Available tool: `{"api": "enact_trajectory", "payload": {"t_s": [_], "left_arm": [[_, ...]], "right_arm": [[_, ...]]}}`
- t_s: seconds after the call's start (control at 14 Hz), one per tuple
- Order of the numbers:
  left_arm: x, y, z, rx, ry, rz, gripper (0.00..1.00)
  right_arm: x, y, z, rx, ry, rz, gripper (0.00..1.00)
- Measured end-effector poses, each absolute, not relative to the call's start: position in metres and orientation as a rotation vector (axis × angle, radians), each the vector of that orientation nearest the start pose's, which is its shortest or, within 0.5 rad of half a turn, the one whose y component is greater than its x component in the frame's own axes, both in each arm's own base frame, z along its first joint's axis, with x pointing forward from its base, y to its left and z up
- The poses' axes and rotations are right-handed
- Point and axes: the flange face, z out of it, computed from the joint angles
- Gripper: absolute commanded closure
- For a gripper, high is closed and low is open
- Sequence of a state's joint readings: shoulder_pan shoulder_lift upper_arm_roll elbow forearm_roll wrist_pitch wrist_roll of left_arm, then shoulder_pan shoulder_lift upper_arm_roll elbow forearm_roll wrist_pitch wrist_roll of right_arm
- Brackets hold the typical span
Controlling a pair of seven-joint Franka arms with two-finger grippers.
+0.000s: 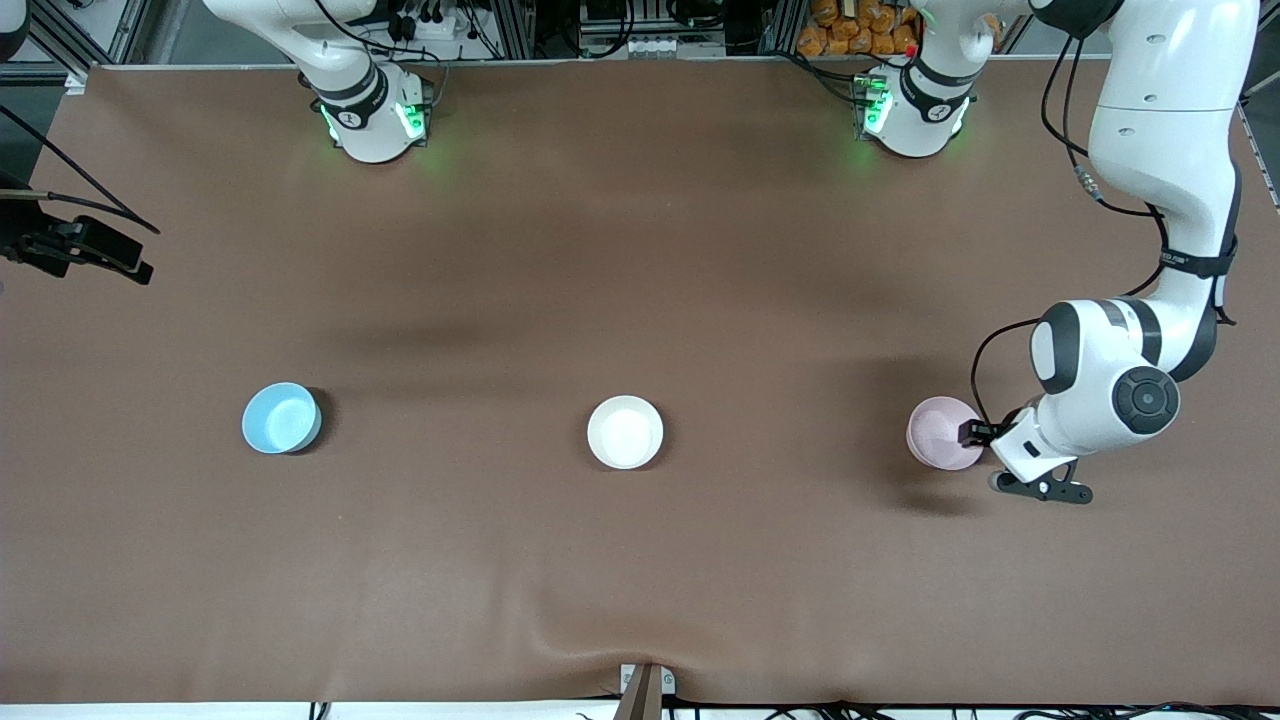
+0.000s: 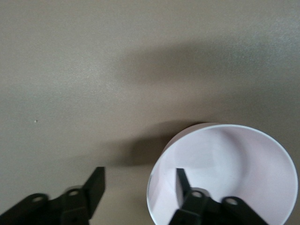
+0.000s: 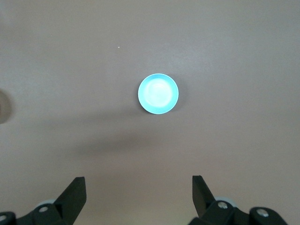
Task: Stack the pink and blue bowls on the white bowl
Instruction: 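Reach the left gripper to the pink bowl and grasp its rim, then carry the pink bowl onto the white bowl while the right gripper reaches the blue bowl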
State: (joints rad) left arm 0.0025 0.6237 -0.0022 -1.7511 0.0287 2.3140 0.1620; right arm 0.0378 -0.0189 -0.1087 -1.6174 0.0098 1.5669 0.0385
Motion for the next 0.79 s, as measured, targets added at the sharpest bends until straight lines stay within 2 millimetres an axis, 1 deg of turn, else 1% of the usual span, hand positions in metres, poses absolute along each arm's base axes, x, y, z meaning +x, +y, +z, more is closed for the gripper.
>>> {"api": "enact_trajectory", "payload": {"t_s": [0.07,0.14,0.21,0.36,0.5,0.57,0.64,0.71,0.79], "left_arm": [[0.659,0.000,0.210,-3.115,0.281,0.097,0.81],[0.659,0.000,0.210,-3.125,0.271,0.096,0.93],[0.659,-0.001,0.210,-3.138,0.254,0.095,1.00],[0.659,-0.002,0.210,-3.154,0.234,0.092,1.00],[0.660,-0.005,0.217,-3.189,0.197,0.099,1.00],[0.660,-0.010,0.220,-3.220,0.168,0.121,1.00],[0.661,-0.019,0.226,-3.247,0.147,0.143,1.00],[0.664,-0.032,0.234,-3.267,0.123,0.166,1.00],[0.667,-0.051,0.244,-3.284,0.097,0.181,1.00]], "right_arm": [[0.546,-0.038,0.612,-3.124,0.171,0.051,0.00],[0.546,-0.038,0.611,-3.124,0.171,0.053,0.00],[0.547,-0.038,0.610,-3.124,0.171,0.056,0.00],[0.547,-0.038,0.610,-3.124,0.171,0.058,0.00],[0.548,-0.038,0.608,-3.125,0.172,0.059,0.00],[0.550,-0.038,0.606,-3.125,0.172,0.062,0.00],[0.552,-0.039,0.602,-3.126,0.173,0.068,0.00],[0.556,-0.039,0.596,-3.126,0.175,0.076,0.00],[0.560,-0.040,0.589,-3.127,0.177,0.086,0.00]]}}
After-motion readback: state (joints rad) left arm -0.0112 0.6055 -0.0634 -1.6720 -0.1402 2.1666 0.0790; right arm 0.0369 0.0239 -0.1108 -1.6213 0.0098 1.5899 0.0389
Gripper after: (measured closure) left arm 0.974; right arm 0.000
